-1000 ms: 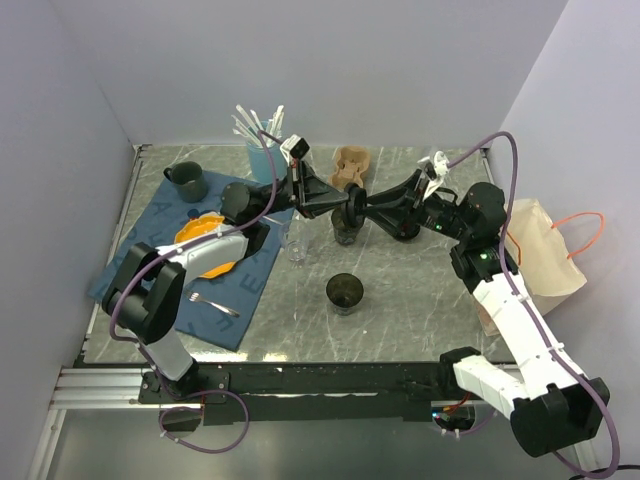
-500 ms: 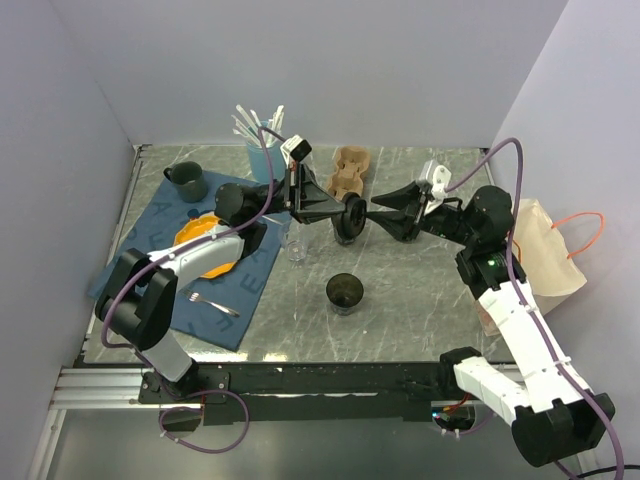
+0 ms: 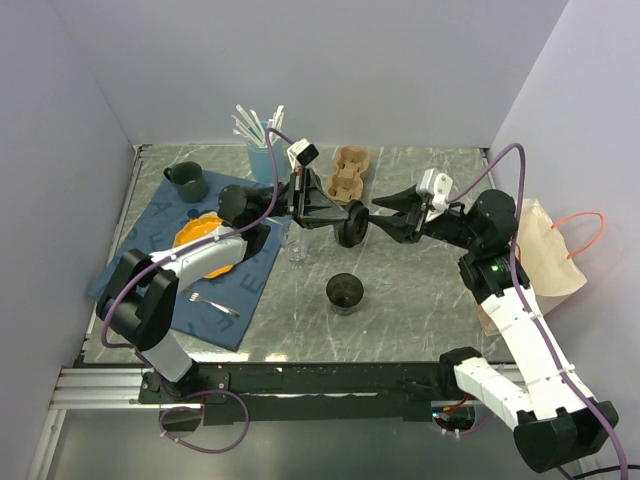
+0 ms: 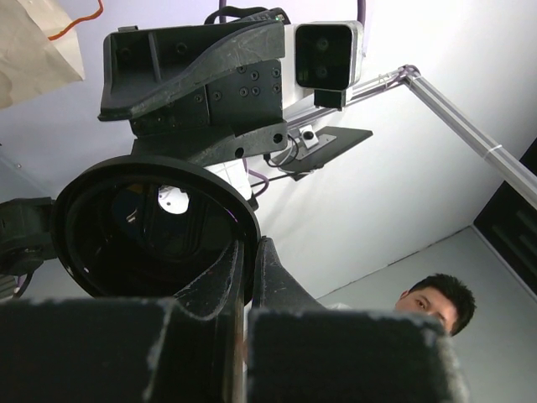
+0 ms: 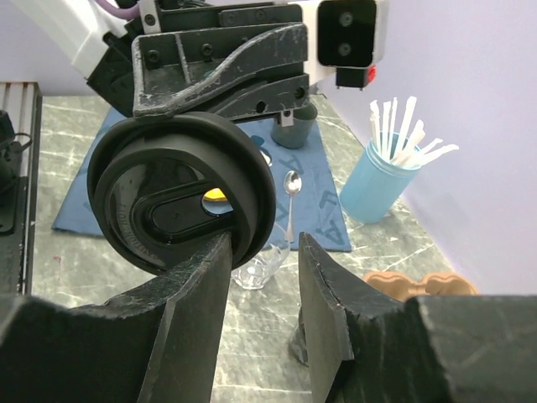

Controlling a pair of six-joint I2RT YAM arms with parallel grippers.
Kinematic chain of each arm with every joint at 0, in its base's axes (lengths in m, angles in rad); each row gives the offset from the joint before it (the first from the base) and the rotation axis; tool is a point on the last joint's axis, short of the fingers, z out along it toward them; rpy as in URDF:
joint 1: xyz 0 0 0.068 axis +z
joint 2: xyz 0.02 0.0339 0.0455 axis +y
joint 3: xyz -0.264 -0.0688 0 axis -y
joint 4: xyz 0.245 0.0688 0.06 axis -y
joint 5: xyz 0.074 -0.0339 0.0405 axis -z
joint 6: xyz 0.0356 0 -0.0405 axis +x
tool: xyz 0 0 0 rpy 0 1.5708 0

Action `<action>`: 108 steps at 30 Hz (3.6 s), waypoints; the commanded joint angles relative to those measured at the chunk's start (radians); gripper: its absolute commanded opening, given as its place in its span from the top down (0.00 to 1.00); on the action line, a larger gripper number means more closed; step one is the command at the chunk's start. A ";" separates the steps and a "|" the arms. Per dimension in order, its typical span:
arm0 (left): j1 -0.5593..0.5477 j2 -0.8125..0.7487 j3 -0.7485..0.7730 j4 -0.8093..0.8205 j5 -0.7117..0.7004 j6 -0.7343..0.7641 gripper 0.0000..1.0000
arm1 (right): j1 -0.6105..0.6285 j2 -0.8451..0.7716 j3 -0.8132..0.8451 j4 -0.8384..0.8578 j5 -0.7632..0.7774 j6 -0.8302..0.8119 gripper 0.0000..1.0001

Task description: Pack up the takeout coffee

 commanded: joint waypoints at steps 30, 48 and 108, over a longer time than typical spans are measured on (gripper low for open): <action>-0.023 0.000 0.027 0.035 0.031 -0.038 0.99 | 0.059 -0.028 0.080 -0.116 -0.021 -0.081 0.63; -0.004 -0.042 0.146 -0.440 0.047 0.348 0.17 | 0.082 -0.051 0.108 -0.203 0.106 0.018 1.00; -0.022 -0.263 -0.301 -1.313 -0.538 1.190 0.26 | 0.561 0.604 0.301 -1.069 1.140 0.949 1.00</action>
